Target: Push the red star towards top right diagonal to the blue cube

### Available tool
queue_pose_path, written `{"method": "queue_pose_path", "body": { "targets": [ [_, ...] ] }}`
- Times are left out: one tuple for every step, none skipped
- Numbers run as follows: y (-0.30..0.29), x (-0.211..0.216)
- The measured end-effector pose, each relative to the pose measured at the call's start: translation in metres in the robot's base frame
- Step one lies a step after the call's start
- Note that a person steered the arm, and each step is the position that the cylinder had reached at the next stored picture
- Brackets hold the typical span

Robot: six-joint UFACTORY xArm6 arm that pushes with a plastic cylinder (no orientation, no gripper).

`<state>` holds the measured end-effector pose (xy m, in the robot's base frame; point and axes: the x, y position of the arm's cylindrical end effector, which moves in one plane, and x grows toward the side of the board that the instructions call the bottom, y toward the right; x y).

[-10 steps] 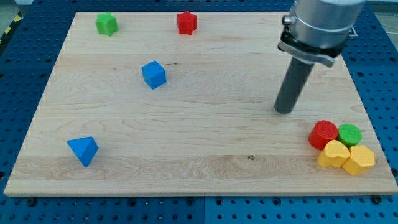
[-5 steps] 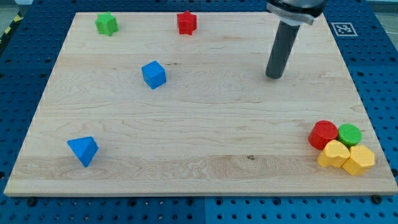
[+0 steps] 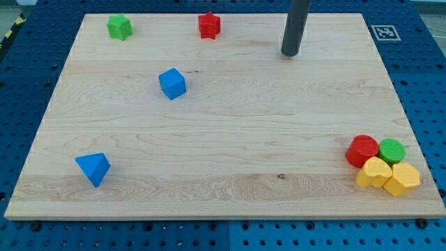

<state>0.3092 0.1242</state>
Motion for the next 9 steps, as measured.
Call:
{"method": "queue_pose_path", "body": {
  "targets": [
    [-0.006, -0.013],
    [-0.024, -0.04],
    [-0.036, -0.056],
    [-0.074, -0.089],
    [-0.119, -0.11],
    [-0.16, -0.115],
    [-0.188, -0.117],
    [-0.193, -0.113],
    [-0.165, -0.106]
  ]
}}
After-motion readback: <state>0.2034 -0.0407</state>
